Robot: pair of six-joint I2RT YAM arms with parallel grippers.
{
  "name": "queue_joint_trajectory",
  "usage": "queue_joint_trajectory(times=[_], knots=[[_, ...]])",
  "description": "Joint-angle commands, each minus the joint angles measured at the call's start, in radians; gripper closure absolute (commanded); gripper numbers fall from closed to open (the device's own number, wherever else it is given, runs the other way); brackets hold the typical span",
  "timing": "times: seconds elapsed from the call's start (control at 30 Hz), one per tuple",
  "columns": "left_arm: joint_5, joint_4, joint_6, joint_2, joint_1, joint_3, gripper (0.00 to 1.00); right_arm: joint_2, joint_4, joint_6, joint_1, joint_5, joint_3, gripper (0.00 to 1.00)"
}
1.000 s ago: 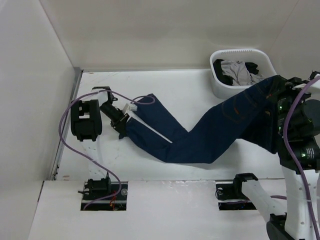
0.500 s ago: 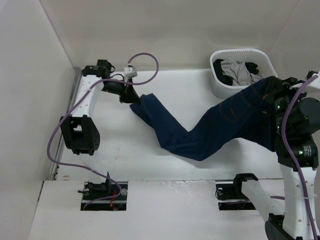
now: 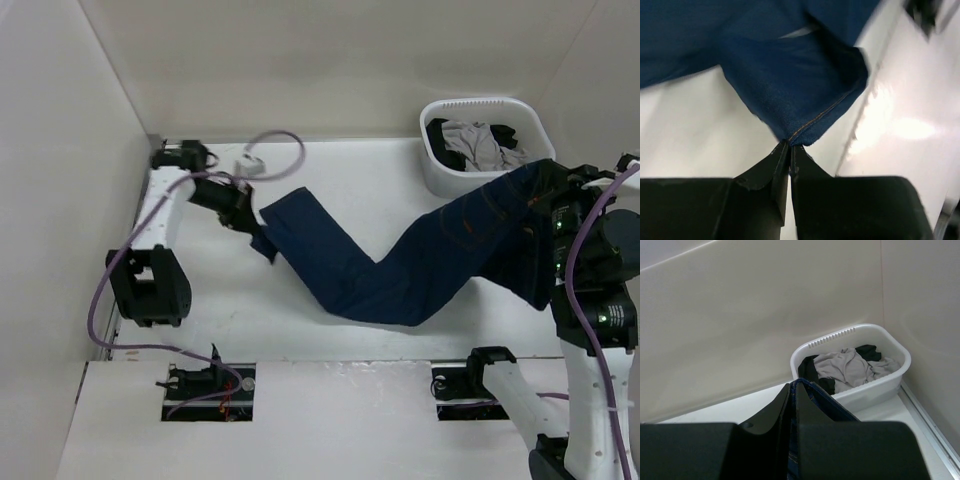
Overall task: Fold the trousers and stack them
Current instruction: Flatten the trousers out
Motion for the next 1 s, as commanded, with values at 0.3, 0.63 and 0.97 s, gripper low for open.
queue_joint_trajectory(times=[0.3, 0.63, 0.97], knots=[[0.448, -0.377, -0.235, 0.196, 0.384, 0.249, 0.97, -0.055, 0.073, 0.008, 0.022, -0.016, -0.013, 0.99], [0.683, -0.348, -0.431, 0.281, 0.325, 0.283, 0.97, -0.075, 0.022, 0.003, 0.021, 0.008, -0.007, 0.99], [0.213, -0.085, -0.74, 0.566, 0.668, 0.474, 0.98, -0.103, -0.018, -0.009, -0.054, 0.036, 0.019, 0.99]])
